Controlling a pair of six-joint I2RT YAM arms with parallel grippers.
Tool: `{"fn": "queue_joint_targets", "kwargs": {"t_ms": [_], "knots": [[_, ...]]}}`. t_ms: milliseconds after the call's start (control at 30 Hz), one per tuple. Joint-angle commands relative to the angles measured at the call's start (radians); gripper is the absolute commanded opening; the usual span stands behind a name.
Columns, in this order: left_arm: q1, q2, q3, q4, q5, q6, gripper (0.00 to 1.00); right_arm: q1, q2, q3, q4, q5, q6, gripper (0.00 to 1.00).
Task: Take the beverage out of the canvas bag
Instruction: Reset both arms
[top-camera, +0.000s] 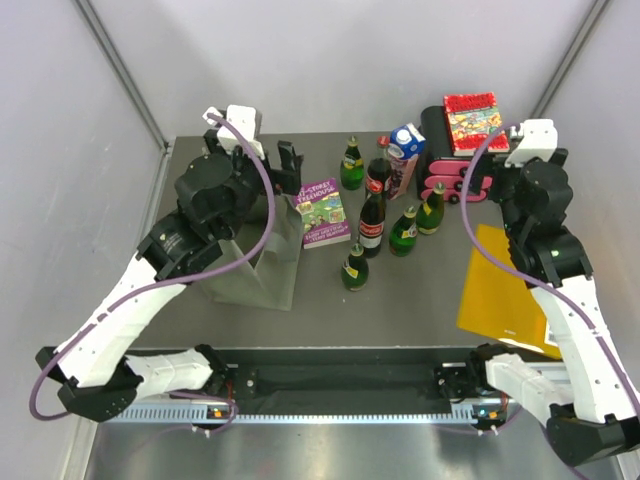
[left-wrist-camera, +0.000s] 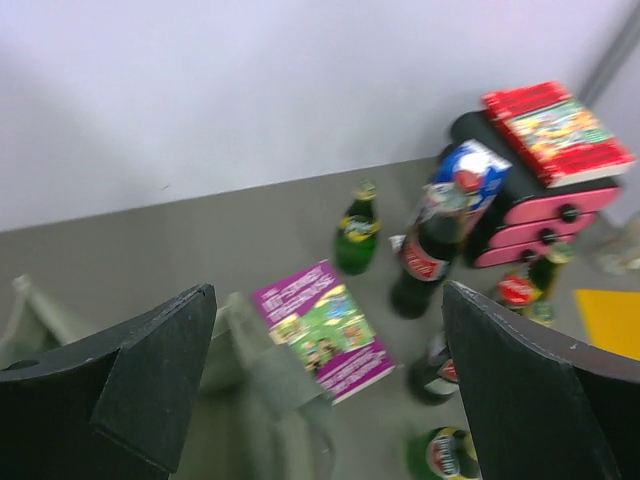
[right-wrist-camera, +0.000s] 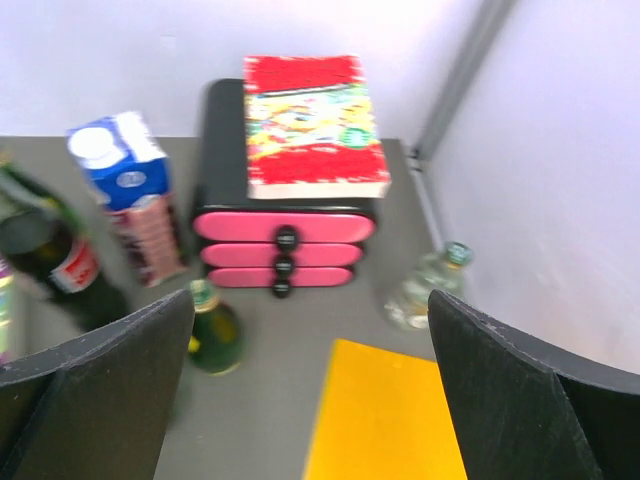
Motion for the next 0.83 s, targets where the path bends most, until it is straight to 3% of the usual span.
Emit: {"fn": "queue_joint_targets", "kwargs": {"t_ms": [0, 300, 800], "knots": [[0.07, -0.011, 0.06, -0.134, -0.041, 0.009, 0.99, -0.055, -0.01, 0.05, 0.02, 0.113, -0.027, 1.0], [0.17, -0.011, 0.097, -0.189, -0.007, 0.008, 0.99, -0.124, -0.026, 0.033, 0.001, 0.119, -0.022, 1.0], [0.23, -0.052, 0.048, -0.188, 0.017, -0.026, 0.99, -0.152, -0.024, 0.038, -0.011, 0.052, -0.009, 1.0]]}}
